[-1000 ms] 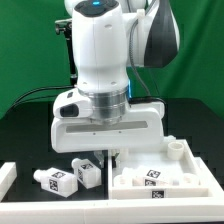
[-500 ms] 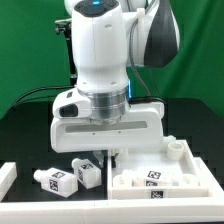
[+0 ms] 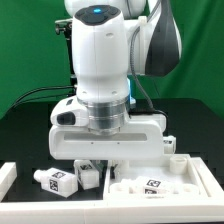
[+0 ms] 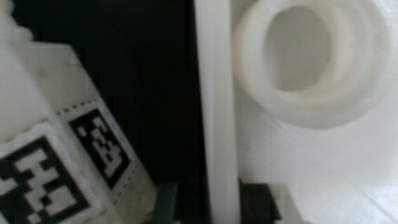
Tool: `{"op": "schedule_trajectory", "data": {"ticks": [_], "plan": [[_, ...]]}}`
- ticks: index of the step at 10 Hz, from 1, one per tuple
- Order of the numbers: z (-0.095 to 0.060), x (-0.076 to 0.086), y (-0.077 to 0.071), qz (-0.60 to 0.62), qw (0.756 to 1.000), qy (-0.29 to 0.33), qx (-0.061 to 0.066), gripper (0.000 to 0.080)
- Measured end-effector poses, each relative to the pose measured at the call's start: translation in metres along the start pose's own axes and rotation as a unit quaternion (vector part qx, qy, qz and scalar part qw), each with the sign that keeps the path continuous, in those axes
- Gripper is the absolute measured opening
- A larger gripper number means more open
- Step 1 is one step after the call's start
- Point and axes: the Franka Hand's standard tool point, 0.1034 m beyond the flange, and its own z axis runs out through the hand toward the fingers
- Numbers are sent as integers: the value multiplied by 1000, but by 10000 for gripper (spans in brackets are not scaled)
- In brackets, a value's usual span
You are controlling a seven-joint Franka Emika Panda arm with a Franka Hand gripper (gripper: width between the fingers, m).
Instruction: Assemble one leg
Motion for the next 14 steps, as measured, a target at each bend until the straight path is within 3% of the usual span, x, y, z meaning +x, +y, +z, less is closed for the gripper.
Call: {"op": "schedule_trajectory", "data": {"ticks": [4, 5, 8, 9, 10, 11, 12, 13, 14], "plan": [[0, 4, -2, -20, 1000, 9, -8, 58], [-2, 9, -5, -57, 998, 23, -26, 58], [-2, 9, -4, -63, 996, 38, -43, 58], [-2, 9, -4, -61, 997, 37, -42, 119], [-1, 9, -4, -62, 997, 37, -42, 255], [-1, 8, -4, -62, 997, 36, -42, 255], [-1, 8, -4, -62, 997, 36, -42, 439], [-1, 8, -5, -63, 997, 36, -41, 567], [-10, 5, -14, -68, 996, 33, -38, 567]]}}
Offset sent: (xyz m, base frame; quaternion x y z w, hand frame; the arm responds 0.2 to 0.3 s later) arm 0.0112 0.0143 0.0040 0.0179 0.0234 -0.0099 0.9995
